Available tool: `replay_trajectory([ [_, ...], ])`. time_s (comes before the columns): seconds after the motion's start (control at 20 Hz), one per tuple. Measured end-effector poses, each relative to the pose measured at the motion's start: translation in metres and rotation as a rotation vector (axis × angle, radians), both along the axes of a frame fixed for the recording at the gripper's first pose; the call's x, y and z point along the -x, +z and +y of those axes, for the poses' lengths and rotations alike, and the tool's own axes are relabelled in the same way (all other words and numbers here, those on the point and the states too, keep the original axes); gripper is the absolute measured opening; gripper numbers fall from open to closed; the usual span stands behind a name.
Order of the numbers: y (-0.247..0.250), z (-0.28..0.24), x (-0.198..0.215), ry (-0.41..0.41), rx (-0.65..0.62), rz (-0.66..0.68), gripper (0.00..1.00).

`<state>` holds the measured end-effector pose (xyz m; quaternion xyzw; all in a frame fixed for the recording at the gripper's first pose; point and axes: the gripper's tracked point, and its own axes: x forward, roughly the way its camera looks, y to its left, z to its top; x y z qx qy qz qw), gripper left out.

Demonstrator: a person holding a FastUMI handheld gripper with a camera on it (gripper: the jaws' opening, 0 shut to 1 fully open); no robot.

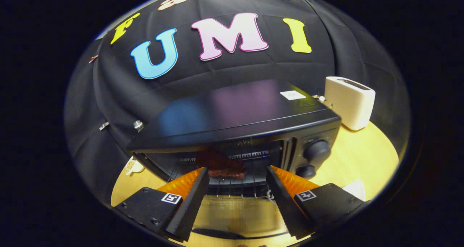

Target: Open the toaster oven, put the food inside, and close the toaster oven door.

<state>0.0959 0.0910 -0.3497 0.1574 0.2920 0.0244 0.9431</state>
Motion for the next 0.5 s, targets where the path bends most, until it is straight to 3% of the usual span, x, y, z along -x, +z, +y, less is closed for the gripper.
replay_trajectory([
  [0.5, 0.043, -0.003, 0.075, 0.074, 0.073, 0.035, 0.98],
])
